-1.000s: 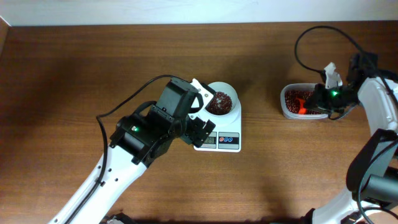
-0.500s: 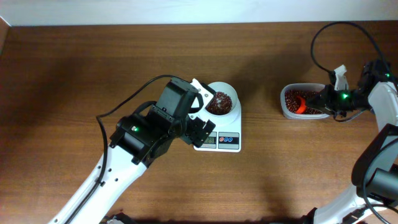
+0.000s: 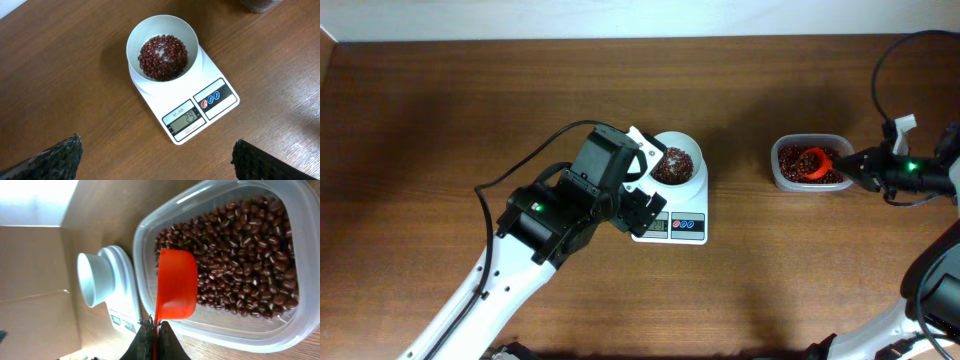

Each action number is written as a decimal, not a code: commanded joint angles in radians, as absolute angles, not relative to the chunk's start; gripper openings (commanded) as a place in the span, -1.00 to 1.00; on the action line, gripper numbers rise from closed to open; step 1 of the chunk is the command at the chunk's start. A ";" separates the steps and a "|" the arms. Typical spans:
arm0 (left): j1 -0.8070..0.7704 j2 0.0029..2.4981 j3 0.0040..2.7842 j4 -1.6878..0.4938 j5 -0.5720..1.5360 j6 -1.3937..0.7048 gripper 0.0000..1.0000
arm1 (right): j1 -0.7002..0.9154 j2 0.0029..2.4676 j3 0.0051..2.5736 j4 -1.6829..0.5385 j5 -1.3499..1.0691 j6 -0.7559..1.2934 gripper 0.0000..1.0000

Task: Scoop item into bowl and weigh 50g on scale
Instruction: 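Scoop more red beans from tub with right gripper, then carry filled red scoop left over the white bowl on scale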

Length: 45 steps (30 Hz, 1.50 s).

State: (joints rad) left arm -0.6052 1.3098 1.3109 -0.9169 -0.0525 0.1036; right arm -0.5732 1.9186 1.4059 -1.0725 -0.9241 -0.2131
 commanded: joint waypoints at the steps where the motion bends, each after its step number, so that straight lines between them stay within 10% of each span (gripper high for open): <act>1: -0.599 1.309 1.327 -0.915 -0.042 0.091 0.98 | -0.600 1.926 1.399 -1.086 -1.021 -0.240 -0.92; 17: -0.599 1.309 1.327 -0.915 -0.042 0.091 0.98 | -0.579 1.925 1.400 -1.223 -1.285 -0.416 -0.92; 45: -0.599 1.309 1.327 -0.915 -0.042 0.091 0.98 | 0.002 1.925 1.402 -0.753 -1.117 -0.149 -0.92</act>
State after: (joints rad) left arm -0.6052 1.3098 1.3113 -0.9169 -0.0521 0.1036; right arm -0.0017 1.9190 1.4014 -0.7612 -1.1782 -0.1524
